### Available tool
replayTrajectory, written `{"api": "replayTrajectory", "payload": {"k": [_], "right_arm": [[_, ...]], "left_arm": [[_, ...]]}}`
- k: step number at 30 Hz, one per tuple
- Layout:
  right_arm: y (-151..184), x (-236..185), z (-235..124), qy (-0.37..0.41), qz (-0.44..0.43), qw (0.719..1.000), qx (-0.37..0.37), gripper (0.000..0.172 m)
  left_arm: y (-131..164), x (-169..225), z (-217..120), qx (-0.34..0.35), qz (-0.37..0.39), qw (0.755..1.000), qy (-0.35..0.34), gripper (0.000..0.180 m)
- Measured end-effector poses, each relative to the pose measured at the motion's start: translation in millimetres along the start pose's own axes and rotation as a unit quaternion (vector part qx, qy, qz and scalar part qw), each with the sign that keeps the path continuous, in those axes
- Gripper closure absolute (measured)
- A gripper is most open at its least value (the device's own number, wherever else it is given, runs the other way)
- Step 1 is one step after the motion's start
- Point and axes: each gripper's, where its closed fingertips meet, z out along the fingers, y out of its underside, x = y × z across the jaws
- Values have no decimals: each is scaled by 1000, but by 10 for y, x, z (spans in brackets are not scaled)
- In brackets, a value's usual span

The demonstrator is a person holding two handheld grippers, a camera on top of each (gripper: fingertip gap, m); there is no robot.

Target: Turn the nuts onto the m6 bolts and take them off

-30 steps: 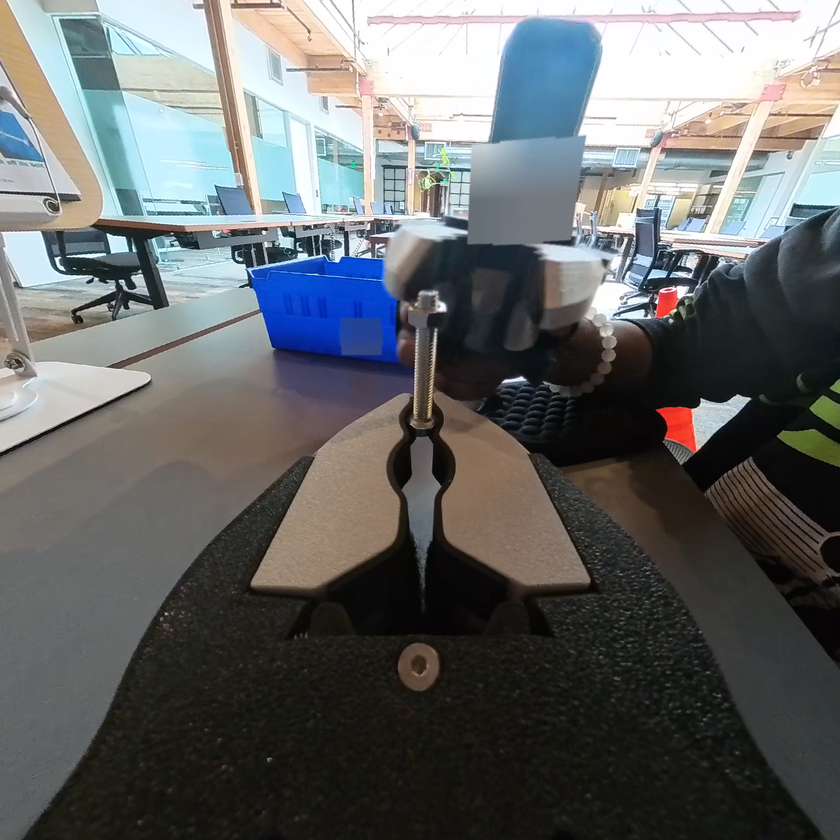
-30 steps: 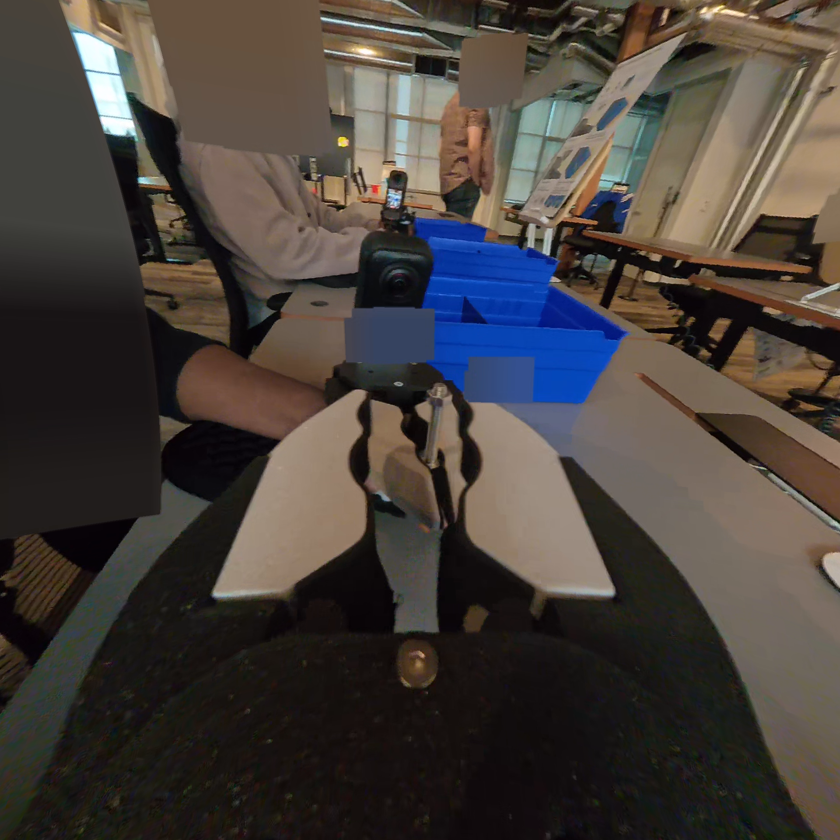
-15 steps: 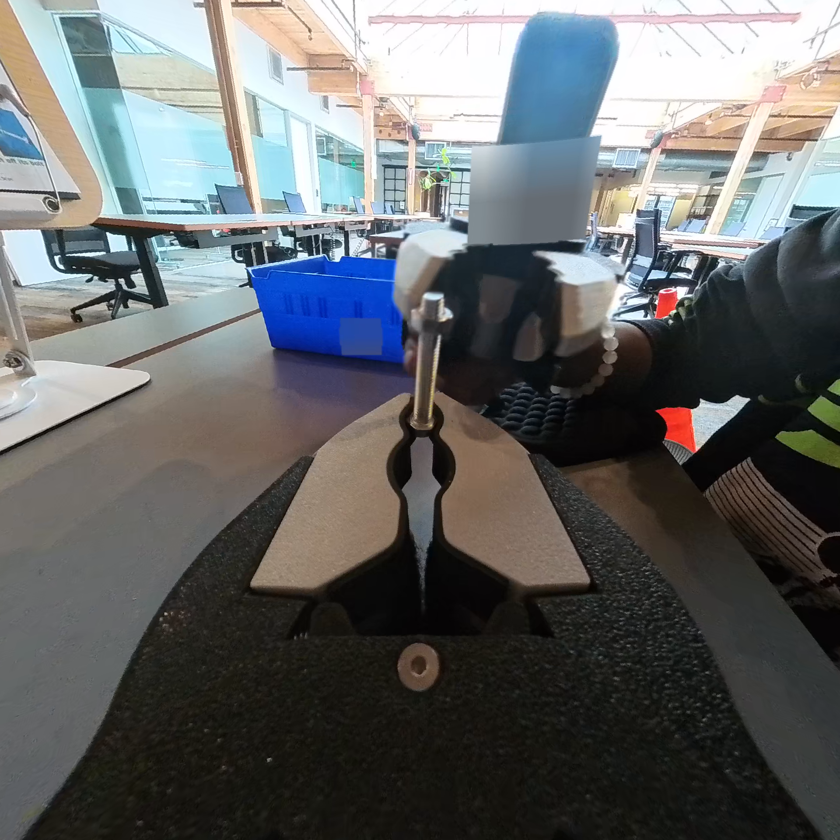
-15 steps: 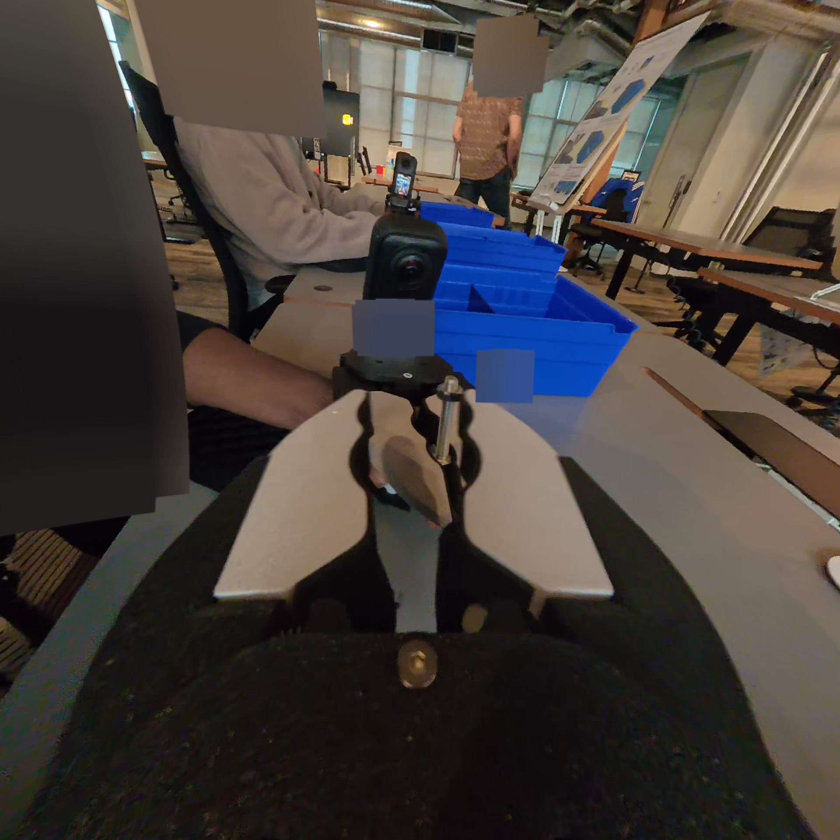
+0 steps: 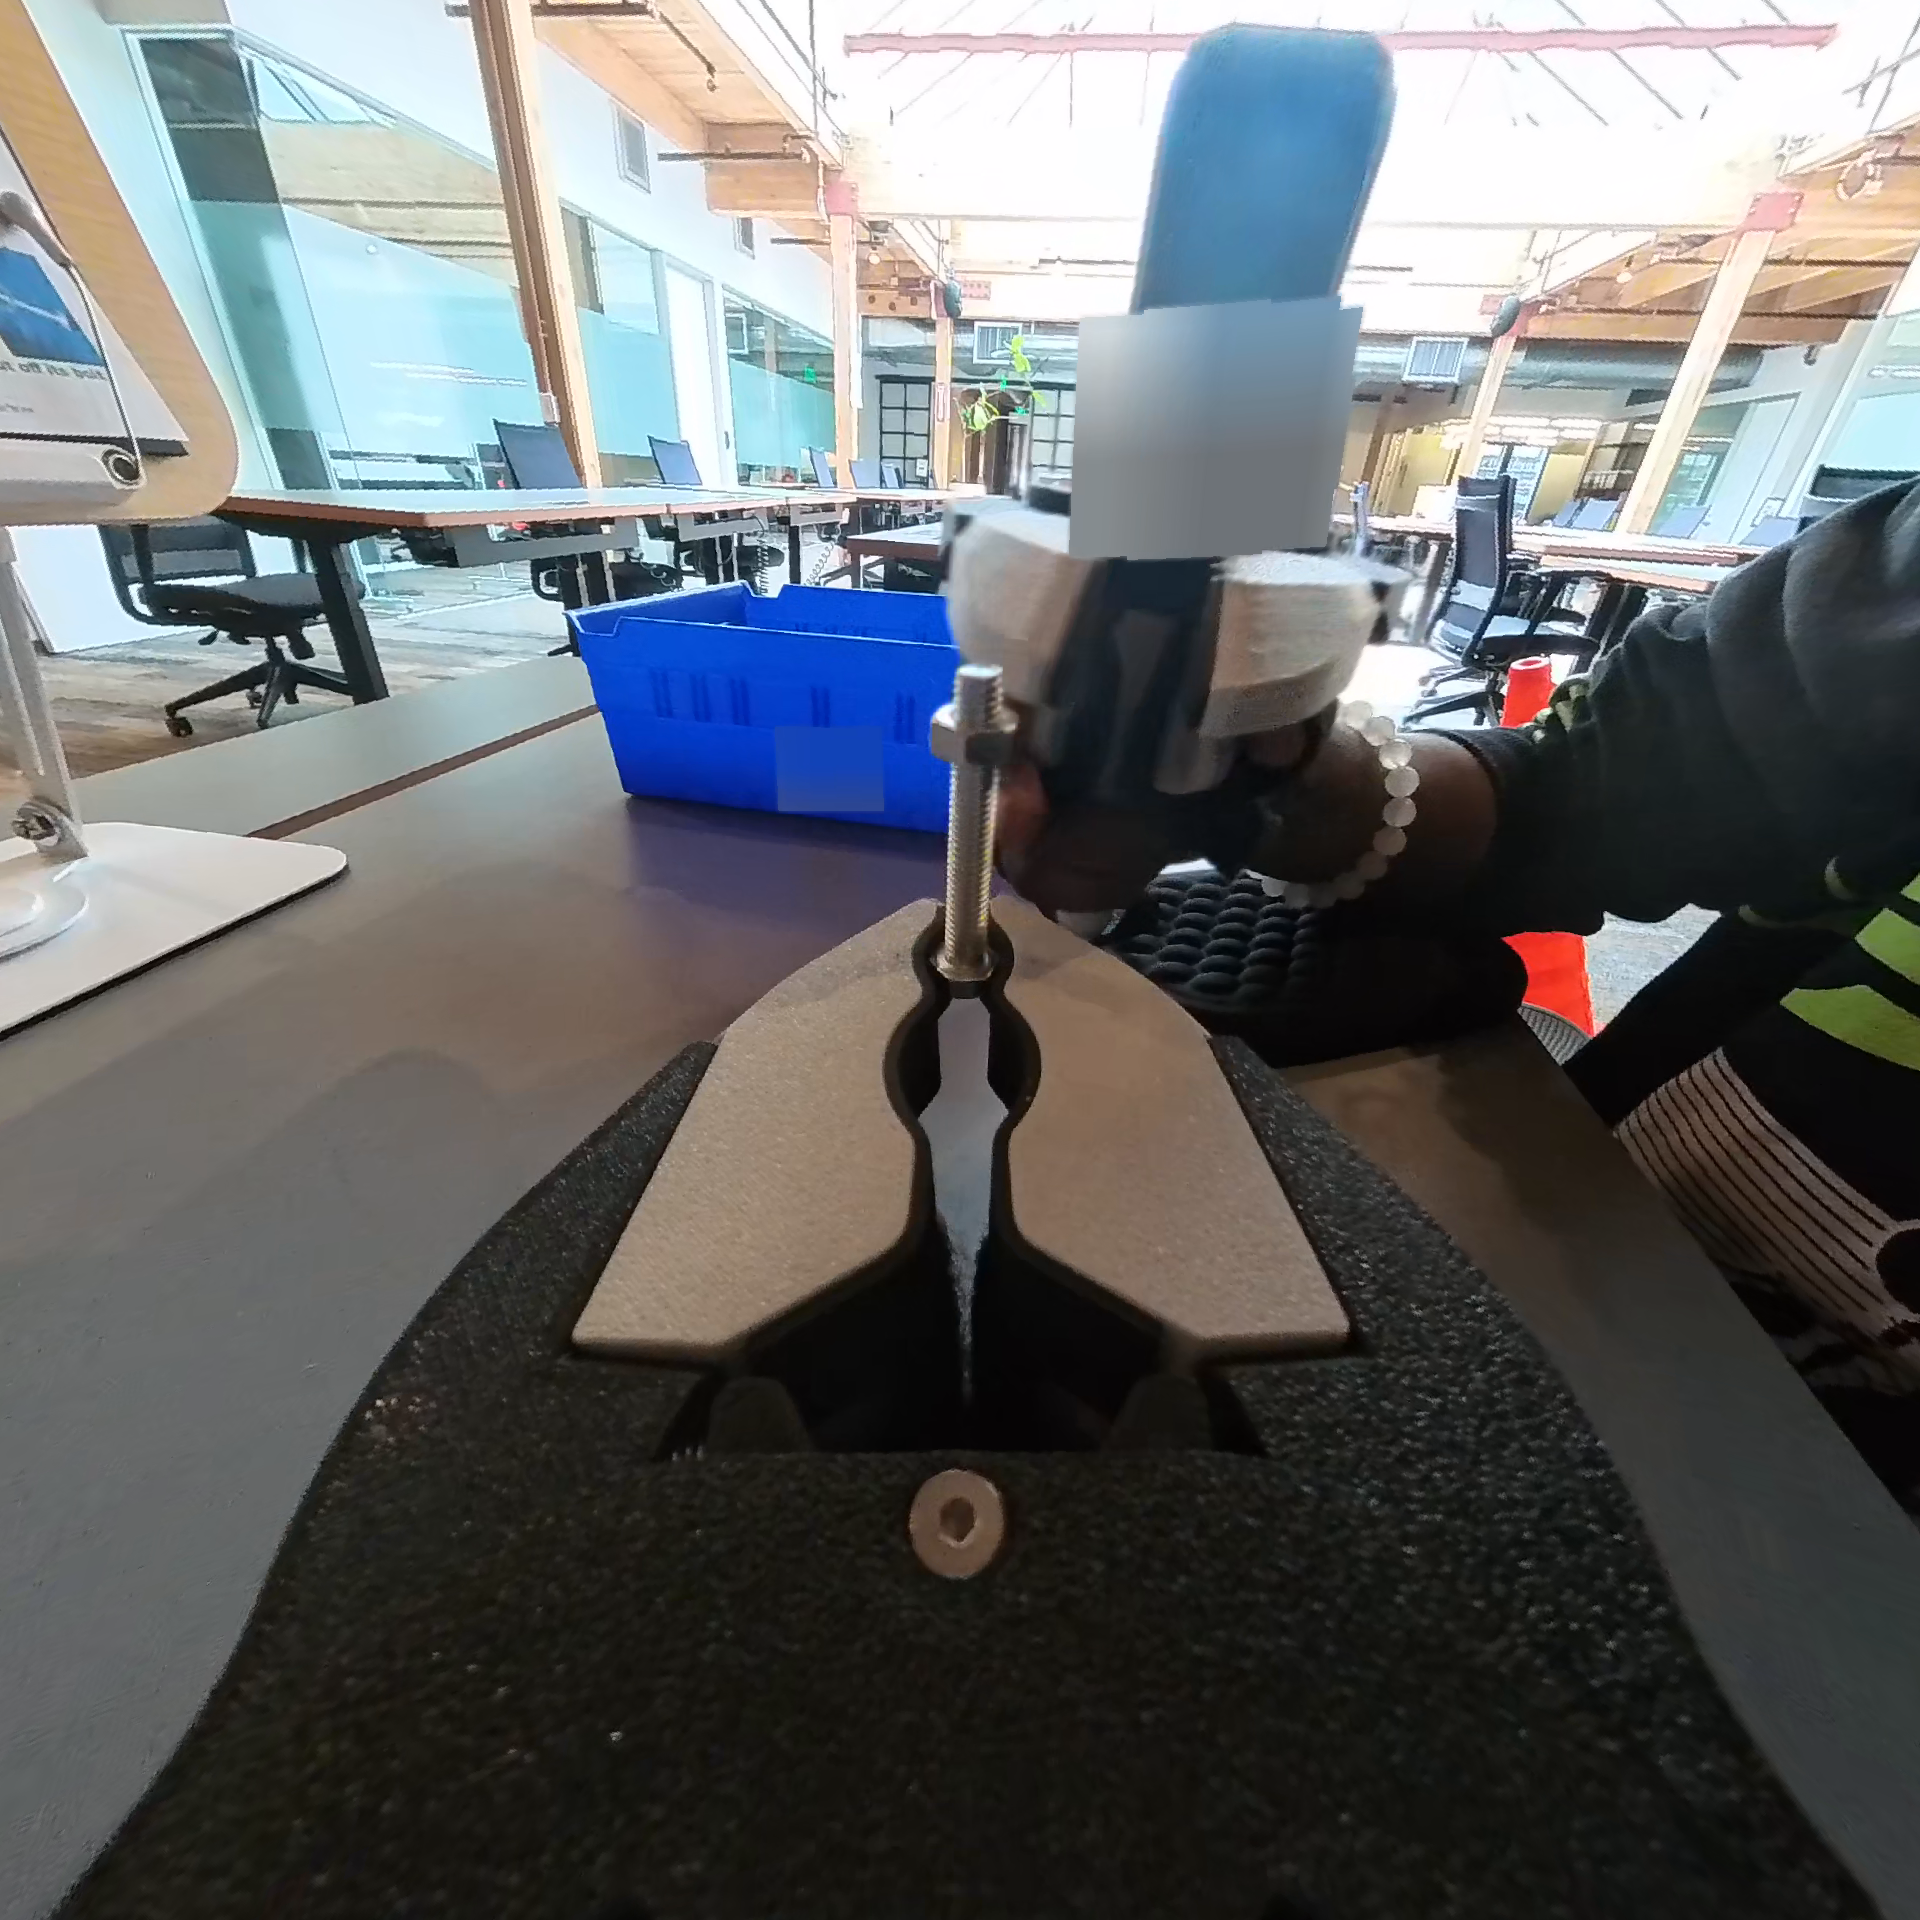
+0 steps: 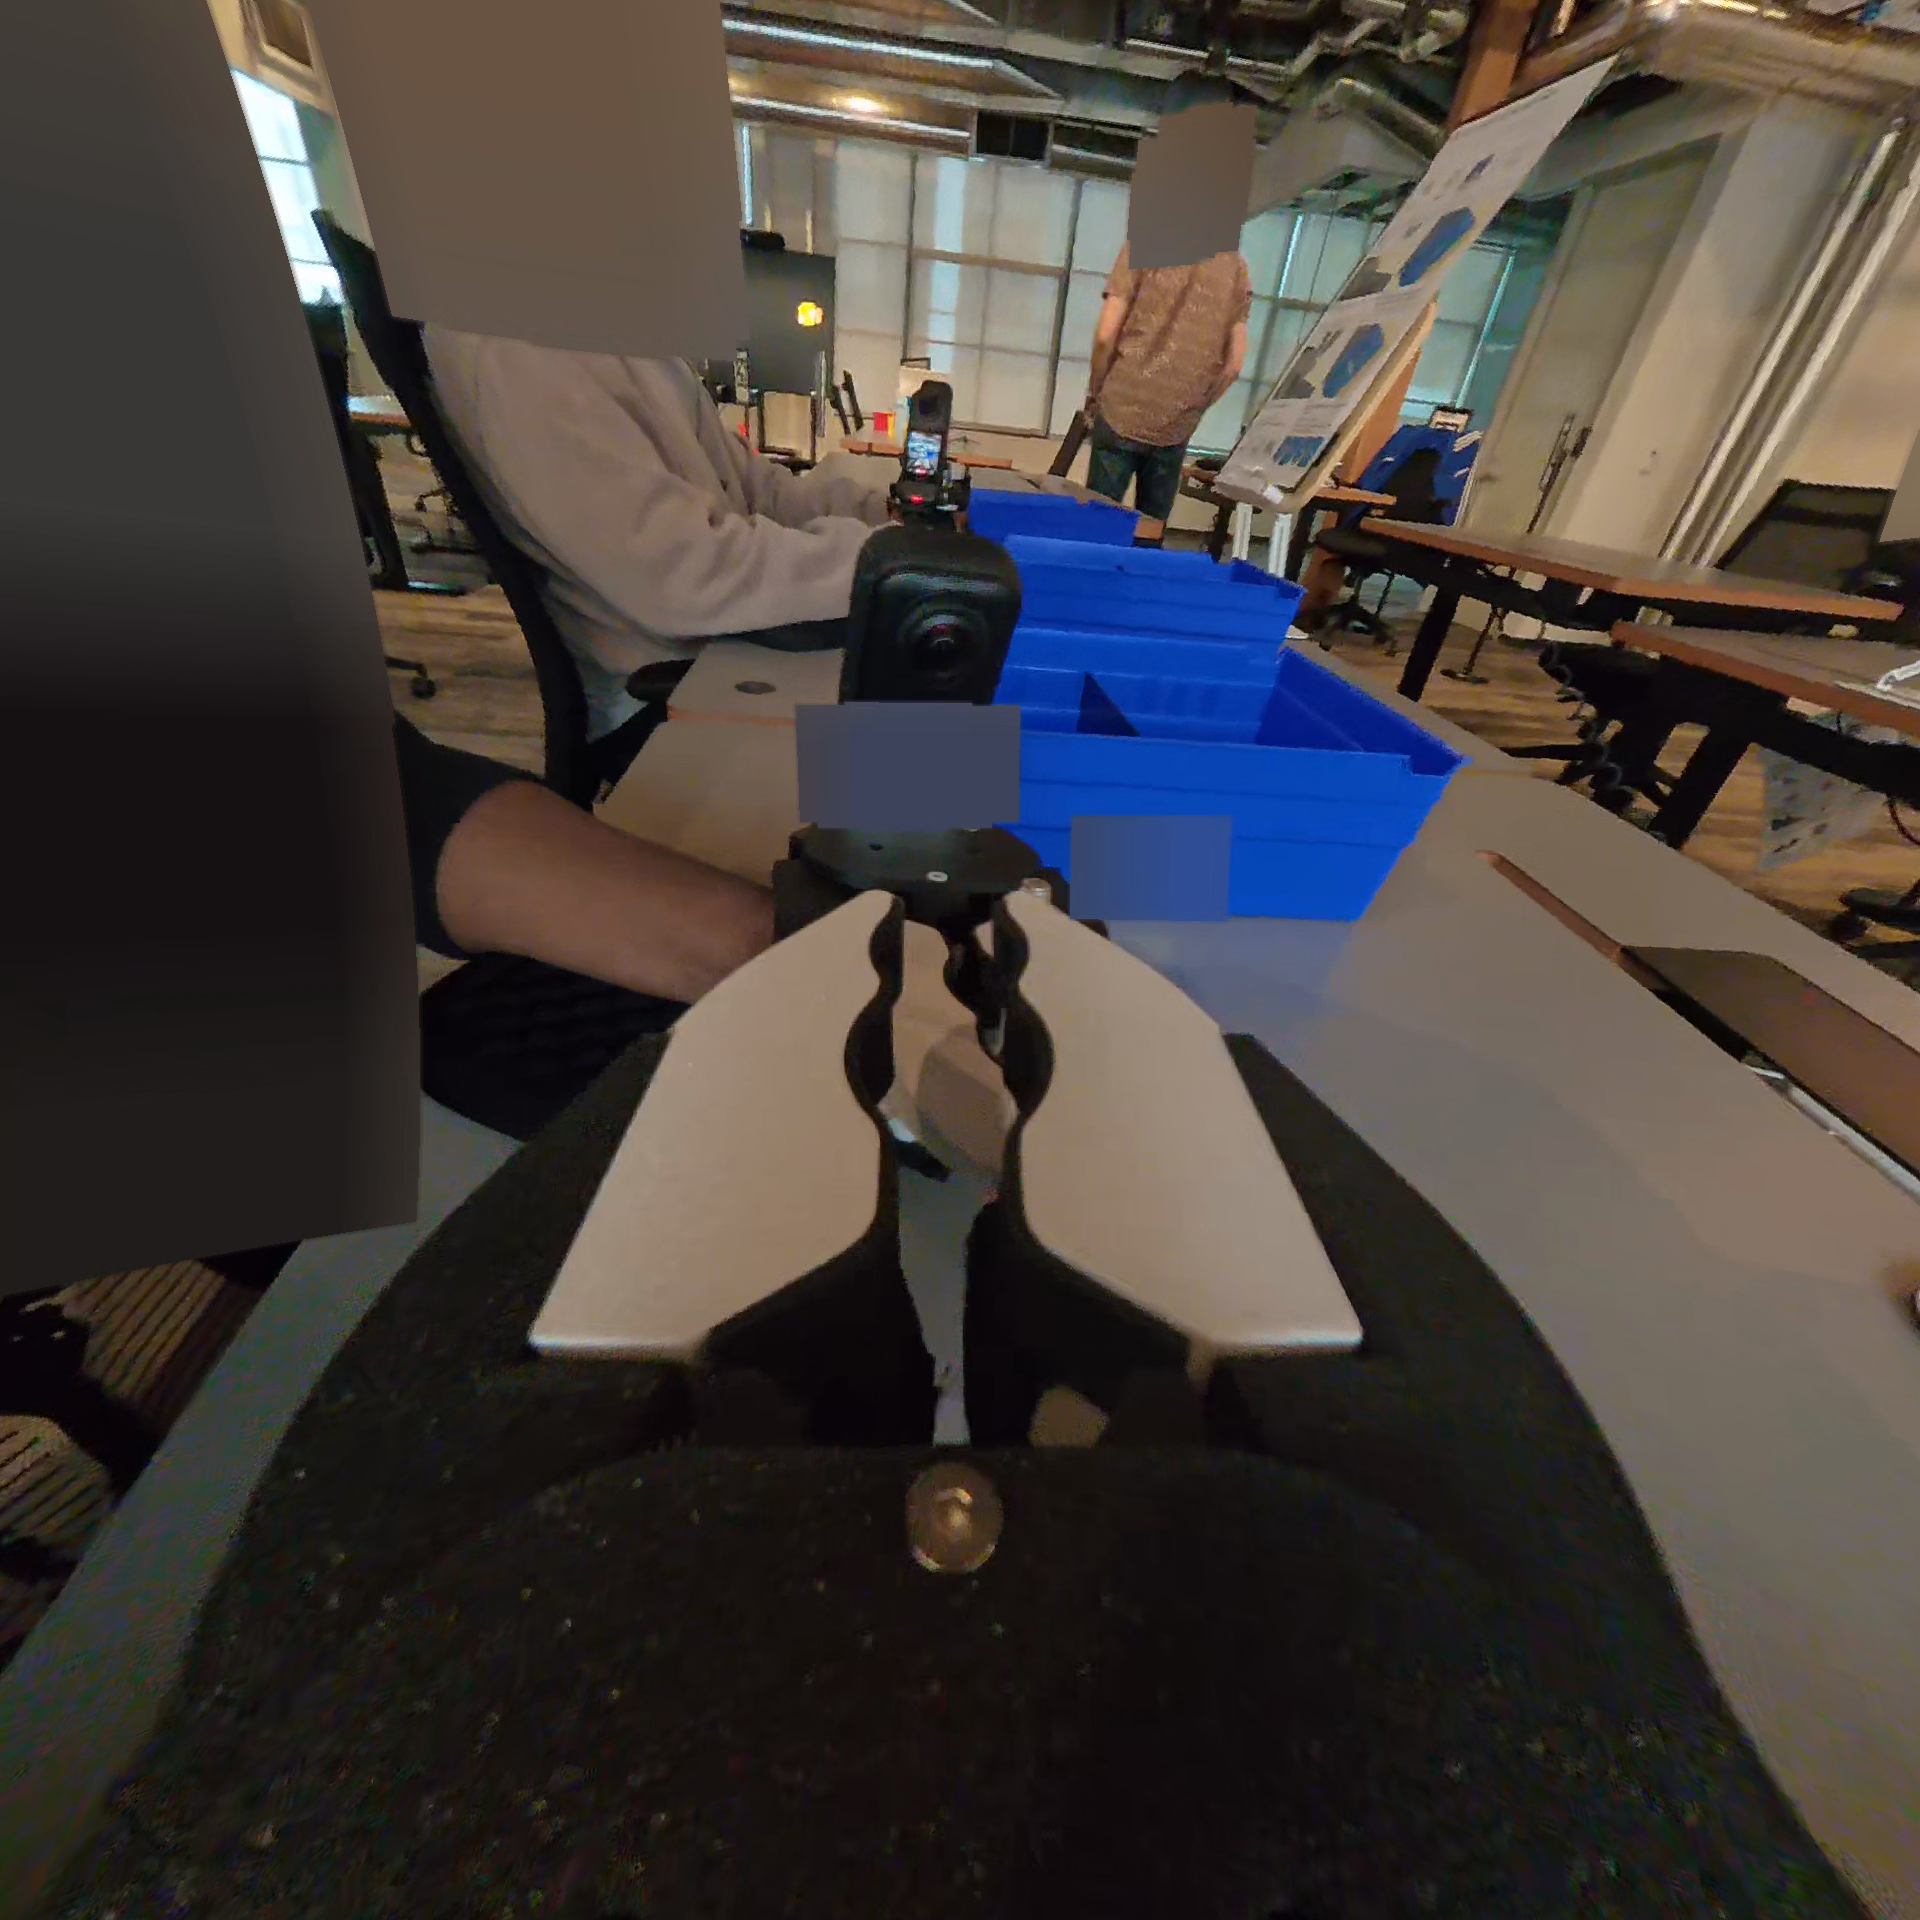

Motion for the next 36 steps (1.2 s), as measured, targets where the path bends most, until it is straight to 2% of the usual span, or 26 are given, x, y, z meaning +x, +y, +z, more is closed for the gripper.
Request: {"api": "replayTrajectory", "payload": {"k": [3,4,5,7,10,11,13,15,16,19,21,22,24,25,27,29,31,32,34,36], "right_arm": [[42,48,36,19,-9,1000,-4,125],[58,29,50,16,-12,1000,-10,124],[62,-3,55,9,-16,1000,-12,129],[33,-48,26,-4,-21,1000,-9,160],[4,-11,1,-3,0,1000,-2,161],[9,24,1,7,-1,1000,0,155],[30,62,22,22,-8,1000,1,130],[67,23,56,13,-10,1000,-11,121],[72,1,64,8,-13,1000,-13,123],[25,-14,14,5,-21,1000,-4,159],[-3,9,-6,3,-1,1000,4,159],[3,38,-3,9,2,1000,5,154],[30,66,22,22,-9,1000,2,129],[49,53,37,21,-15,1000,-4,123],[71,1,53,10,-20,1000,-13,131],[39,-28,19,0,-20,1000,-8,163],[-1,-19,-3,-7,2,1000,1,164],[-4,12,-7,0,5,1000,4,161],[19,77,8,24,-8,1000,5,136],[67,59,43,23,-18,1000,-8,123]], "left_arm": [[-1,2,0,0,1,1000,0,177],[-1,-1,0,0,0,1000,0,177],[-2,-2,-1,1,0,1000,-1,177],[-3,-2,-1,1,0,1000,-1,177],[-2,-3,0,1,0,1000,-1,177],[-2,-2,1,0,0,1000,-1,177],[-1,1,1,0,1,1000,0,177],[-1,0,1,0,1,1000,0,177],[-1,-2,1,0,0,1000,0,177],[-2,-2,-1,1,0,1000,-1,177],[-1,0,1,0,0,1000,0,177],[1,2,2,-1,1,1000,0,177],[2,4,4,-1,2,1000,1,177],[2,4,3,-1,1,1000,0,177],[0,0,1,0,0,1000,0,177],[0,2,1,0,1,1000,0,177],[1,1,1,-1,0,1000,0,177],[1,2,2,-1,0,1000,0,177],[3,3,2,-1,1,1000,0,177],[2,2,2,-1,0,1000,0,177]]}}
